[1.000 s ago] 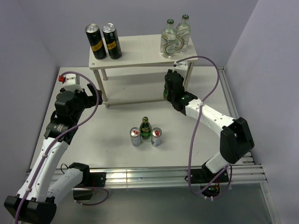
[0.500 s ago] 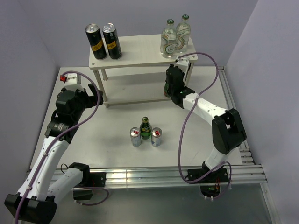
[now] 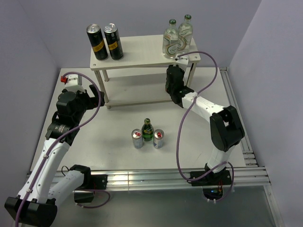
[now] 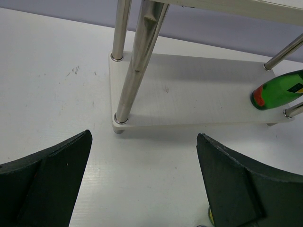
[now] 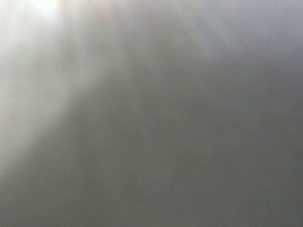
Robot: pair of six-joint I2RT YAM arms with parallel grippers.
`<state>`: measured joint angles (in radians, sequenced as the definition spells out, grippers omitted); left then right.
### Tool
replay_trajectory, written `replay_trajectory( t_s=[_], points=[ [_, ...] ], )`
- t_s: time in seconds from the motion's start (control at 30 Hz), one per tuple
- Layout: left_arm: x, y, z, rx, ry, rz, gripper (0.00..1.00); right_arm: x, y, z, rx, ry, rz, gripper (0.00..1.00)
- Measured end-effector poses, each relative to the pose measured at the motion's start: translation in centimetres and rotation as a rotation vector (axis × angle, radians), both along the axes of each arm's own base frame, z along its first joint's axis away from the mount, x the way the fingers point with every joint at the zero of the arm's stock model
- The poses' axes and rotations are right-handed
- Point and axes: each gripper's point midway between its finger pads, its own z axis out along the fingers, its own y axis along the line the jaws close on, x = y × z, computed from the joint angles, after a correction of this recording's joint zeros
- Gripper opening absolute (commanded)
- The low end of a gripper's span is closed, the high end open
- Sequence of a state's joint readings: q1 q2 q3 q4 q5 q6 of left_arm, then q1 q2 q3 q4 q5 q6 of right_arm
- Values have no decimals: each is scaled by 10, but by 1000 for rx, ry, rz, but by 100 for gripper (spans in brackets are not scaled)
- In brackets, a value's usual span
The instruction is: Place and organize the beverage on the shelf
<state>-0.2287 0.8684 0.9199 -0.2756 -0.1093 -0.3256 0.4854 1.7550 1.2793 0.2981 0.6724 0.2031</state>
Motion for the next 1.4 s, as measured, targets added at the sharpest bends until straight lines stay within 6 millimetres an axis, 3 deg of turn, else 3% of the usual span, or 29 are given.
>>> replay_trajectory(
  t_s=[0.07, 0.1, 0.17, 0.2, 0.3, 0.57, 0.6, 0.7, 0.83, 1.17, 1.27, 1.4],
  points=[
    [0, 0, 0, 0, 0, 0, 99, 0, 0, 0, -5, 1, 0, 0],
    [0, 0, 0, 0, 0, 0, 99, 0, 0, 0, -8, 2, 1, 5],
    [0, 0, 0, 0, 0, 0, 99, 0, 0, 0, -12, 6, 2, 24],
    [0, 0, 0, 0, 0, 0, 99, 0, 0, 0, -13, 6, 2, 40],
    [0, 0, 0, 0, 0, 0, 99, 0, 1, 1, -15, 9, 7, 57],
    [0, 0, 0, 0, -1, 0, 99, 4, 7, 4, -26, 8, 28, 70],
    [0, 0, 0, 0, -1, 0, 99, 4, 7, 4, -26, 9, 28, 78],
    [0, 0, 0, 0, -1, 0, 99, 3, 8, 4, -28, 11, 27, 89],
    [0, 0, 0, 0, -1, 0, 99, -1, 13, 2, -30, 16, 37, 91],
    [0, 1, 1, 3, -4, 1, 99, -48, 28, 3, -14, 39, 91, 92],
    [0, 3, 1, 9, -4, 11, 99, -72, 31, 8, -22, 39, 90, 93],
    [0, 5, 1, 12, -5, 21, 99, -125, 59, 19, 9, 29, 206, 92]
  ],
)
